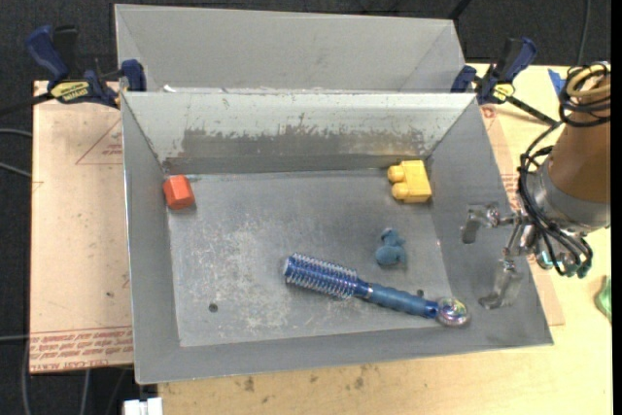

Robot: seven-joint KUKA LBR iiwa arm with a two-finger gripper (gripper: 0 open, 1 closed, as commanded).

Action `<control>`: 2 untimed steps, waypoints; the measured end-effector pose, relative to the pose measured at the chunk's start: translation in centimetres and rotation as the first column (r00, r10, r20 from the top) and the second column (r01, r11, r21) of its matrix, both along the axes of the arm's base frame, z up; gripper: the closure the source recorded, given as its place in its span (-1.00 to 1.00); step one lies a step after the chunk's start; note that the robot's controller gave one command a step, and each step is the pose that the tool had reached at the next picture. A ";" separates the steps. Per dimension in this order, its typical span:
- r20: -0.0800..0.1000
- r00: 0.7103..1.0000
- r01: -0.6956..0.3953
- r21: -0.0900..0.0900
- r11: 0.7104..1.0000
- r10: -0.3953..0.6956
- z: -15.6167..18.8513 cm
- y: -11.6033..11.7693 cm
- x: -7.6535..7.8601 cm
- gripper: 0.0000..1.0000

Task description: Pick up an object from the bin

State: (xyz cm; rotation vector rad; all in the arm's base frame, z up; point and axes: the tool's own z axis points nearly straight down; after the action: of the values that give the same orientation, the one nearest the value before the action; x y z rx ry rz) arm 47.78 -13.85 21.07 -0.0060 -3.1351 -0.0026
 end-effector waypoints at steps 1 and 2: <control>0.003 0.990 -0.140 0.002 0.990 0.140 -13.6 2.0 1.6 -1.00; 0.027 0.976 -0.217 -0.005 0.976 0.217 -13.8 9.4 0.7 -1.00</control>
Offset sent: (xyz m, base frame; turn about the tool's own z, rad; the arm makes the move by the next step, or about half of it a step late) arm 0.0161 0.0183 -0.1312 -0.1412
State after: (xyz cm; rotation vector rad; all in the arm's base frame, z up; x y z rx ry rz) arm 48.48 -4.50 7.28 0.3388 -3.1443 0.0009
